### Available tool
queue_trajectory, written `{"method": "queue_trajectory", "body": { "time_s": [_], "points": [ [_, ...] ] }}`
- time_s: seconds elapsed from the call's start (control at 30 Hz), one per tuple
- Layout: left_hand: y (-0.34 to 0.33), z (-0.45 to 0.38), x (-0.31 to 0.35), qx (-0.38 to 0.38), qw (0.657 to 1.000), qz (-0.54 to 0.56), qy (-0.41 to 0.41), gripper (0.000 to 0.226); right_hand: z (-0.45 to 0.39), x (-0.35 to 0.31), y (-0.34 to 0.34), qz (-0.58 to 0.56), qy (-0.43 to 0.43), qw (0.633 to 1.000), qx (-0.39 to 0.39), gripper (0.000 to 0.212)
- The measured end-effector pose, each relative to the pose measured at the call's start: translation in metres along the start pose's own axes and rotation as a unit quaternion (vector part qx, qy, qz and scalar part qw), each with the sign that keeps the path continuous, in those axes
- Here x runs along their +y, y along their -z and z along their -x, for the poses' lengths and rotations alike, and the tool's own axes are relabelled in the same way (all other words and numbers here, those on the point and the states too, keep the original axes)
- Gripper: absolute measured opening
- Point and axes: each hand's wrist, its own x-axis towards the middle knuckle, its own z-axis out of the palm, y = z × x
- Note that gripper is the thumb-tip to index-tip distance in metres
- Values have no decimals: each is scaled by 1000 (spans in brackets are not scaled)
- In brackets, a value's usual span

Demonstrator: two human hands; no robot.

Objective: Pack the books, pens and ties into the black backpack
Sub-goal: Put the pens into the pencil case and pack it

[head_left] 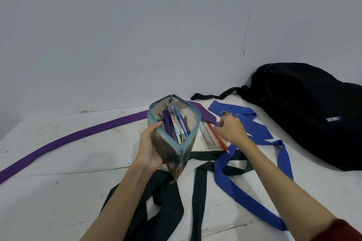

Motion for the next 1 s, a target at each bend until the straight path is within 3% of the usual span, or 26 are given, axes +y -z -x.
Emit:
{"method": "queue_trajectory", "body": {
  "time_s": [0.07,0.2,0.3,0.37,0.43,0.57,0.67,0.77,0.83,0.9,1.0],
  "points": [
    [0,0,1,2,1000,0,-2,27,1,9,-12,97,-17,995,-32,18],
    [3,1,2,4,1000,-2,-4,27,-5,18,-25,84,-34,992,-86,14],
    [5,1,3,7,1000,-6,-10,23,-5,9,-14,-102,-61,991,-59,12],
    [5,1,3,8,1000,-13,-18,21,6,-11,12,-317,-51,946,-50,14],
    [4,1,1,2,999,-24,-25,22,22,-35,43,-418,4,903,-93,15],
    [0,1,-2,-16,999,-29,-31,26,45,-79,70,-238,106,947,-188,20],
    [-4,1,-4,-36,998,-28,-32,28,50,-100,55,-106,127,971,-173,16],
    [-6,2,-6,-42,998,-34,-31,27,46,-109,29,-24,136,982,-132,28],
    [-4,2,-5,-35,998,-37,-34,28,45,-110,23,-39,133,981,-136,33],
    [-1,2,-3,-24,998,-37,-35,27,43,-108,26,-126,125,971,-160,28],
    [8,1,2,9,999,-24,-24,27,34,-97,36,-280,98,951,-89,19]
  ]
}}
